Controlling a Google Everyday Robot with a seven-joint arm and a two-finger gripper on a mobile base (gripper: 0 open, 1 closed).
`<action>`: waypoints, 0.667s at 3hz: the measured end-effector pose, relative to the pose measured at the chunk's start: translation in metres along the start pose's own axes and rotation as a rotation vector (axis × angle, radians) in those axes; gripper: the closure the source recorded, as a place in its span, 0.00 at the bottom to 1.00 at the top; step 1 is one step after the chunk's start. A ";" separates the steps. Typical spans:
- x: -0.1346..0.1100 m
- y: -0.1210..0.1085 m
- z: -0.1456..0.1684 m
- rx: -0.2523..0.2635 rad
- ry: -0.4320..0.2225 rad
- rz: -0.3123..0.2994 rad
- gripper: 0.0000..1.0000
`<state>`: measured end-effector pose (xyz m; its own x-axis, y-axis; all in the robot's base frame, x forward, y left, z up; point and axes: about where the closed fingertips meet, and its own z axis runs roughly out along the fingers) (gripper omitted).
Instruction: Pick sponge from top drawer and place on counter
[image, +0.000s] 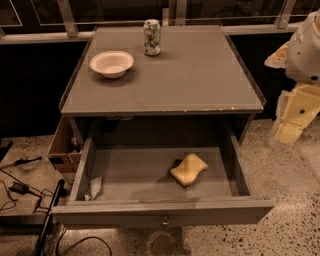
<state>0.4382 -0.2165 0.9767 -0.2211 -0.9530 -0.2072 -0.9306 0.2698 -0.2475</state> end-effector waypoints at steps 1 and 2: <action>0.000 0.000 0.000 0.000 0.000 0.000 0.00; 0.000 0.002 0.013 0.011 -0.030 0.028 0.00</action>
Offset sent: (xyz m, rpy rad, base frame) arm 0.0058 0.0056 -0.0423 0.0979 -0.0222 -0.0593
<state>0.4400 -0.2140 0.9636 -0.2378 -0.9405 -0.2428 -0.9210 0.2977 -0.2513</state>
